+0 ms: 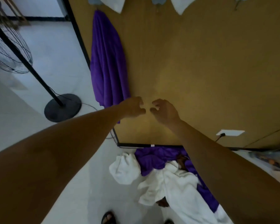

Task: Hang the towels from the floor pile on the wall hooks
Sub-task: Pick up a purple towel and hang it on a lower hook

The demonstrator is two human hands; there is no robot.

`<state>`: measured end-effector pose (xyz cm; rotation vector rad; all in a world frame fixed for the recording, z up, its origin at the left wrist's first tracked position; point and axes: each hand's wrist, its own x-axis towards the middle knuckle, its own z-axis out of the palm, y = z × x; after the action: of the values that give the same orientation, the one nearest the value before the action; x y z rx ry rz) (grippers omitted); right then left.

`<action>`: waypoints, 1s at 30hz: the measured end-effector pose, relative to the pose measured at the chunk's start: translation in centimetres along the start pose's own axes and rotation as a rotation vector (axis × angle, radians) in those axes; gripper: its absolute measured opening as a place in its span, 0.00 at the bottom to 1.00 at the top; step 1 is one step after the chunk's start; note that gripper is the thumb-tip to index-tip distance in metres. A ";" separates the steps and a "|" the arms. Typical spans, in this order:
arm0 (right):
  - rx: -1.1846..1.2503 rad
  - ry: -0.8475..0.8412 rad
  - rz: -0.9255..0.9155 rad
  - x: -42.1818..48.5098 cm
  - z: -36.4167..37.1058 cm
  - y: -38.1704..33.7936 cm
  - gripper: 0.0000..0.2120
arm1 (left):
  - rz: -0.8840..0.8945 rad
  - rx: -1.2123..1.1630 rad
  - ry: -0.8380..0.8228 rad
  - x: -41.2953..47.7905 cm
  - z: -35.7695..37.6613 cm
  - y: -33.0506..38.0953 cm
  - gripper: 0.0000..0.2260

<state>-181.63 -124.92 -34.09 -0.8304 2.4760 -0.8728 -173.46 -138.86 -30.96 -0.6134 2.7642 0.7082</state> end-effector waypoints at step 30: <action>-0.199 -0.433 0.277 8.7 35.8 43.0 0.25 | -0.269 -0.064 -0.242 19.1 51.0 -16.9 0.20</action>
<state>-186.71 -118.88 -90.15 -0.6346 2.2361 -0.3133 -177.33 -133.30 -87.58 -0.8334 2.3879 0.7554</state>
